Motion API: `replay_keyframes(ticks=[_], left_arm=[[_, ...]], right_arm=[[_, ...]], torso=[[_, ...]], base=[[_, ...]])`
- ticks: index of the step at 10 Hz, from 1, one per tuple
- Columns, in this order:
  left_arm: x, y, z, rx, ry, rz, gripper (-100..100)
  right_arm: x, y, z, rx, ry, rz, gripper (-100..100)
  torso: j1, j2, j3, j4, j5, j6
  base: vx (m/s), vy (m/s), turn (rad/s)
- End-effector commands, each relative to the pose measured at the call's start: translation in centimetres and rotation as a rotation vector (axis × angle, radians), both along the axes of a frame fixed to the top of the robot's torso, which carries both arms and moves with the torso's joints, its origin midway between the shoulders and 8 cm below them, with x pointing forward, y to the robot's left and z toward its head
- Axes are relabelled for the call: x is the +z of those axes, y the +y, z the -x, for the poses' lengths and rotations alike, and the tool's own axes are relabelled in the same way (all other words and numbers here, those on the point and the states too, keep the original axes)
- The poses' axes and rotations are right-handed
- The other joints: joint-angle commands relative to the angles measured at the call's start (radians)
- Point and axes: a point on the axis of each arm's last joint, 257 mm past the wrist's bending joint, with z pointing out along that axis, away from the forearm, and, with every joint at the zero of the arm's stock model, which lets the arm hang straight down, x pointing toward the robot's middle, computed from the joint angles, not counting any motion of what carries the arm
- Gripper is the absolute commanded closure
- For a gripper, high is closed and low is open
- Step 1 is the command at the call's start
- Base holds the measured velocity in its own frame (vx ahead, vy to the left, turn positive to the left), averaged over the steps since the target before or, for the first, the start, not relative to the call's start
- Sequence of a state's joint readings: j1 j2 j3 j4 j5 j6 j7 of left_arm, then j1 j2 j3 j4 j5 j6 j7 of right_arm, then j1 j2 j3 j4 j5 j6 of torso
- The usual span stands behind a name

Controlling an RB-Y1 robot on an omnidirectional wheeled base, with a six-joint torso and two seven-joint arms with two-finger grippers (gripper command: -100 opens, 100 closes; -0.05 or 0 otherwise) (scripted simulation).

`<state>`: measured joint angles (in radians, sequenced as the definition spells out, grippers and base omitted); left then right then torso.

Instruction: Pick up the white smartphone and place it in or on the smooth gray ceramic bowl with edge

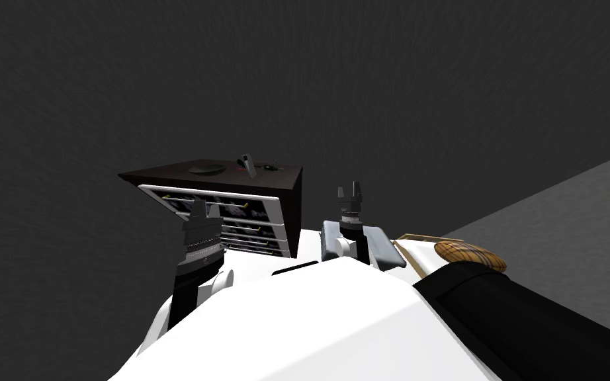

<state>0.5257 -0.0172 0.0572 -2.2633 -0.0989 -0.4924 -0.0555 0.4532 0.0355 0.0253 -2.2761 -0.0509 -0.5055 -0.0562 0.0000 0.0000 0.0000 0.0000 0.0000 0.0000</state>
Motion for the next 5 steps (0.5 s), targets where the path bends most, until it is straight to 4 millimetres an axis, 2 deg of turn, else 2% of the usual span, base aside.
replay_keyframes(ticks=[1, 3, 5], left_arm=[[-0.4, -0.4, -0.4, -0.023, 0.016, -0.027, -100], [-1.4, -0.8, -1.3, -0.058, 0.048, -0.064, -100], [-2.8, -1.1, -2.4, -0.093, 0.090, -0.098, -100]], right_arm=[[0.0, 0.0, 0.0, 0.000, 0.000, 0.000, 0], [0.0, 0.0, 0.0, 0.000, 0.000, 0.000, 0], [0.0, 0.0, 0.0, 0.000, 0.000, 0.000, 0]], torso=[[0.000, 0.000, 0.000, 0.000, 0.000, 0.000], [0.002, 0.001, 0.000, 0.000, 0.001, 0.000], [0.006, 0.002, 0.001, 0.000, 0.001, 0.000]], base=[[-0.007, 0.014, 0.029], [-0.020, 0.045, 0.047], [-0.036, 0.083, 0.065]])
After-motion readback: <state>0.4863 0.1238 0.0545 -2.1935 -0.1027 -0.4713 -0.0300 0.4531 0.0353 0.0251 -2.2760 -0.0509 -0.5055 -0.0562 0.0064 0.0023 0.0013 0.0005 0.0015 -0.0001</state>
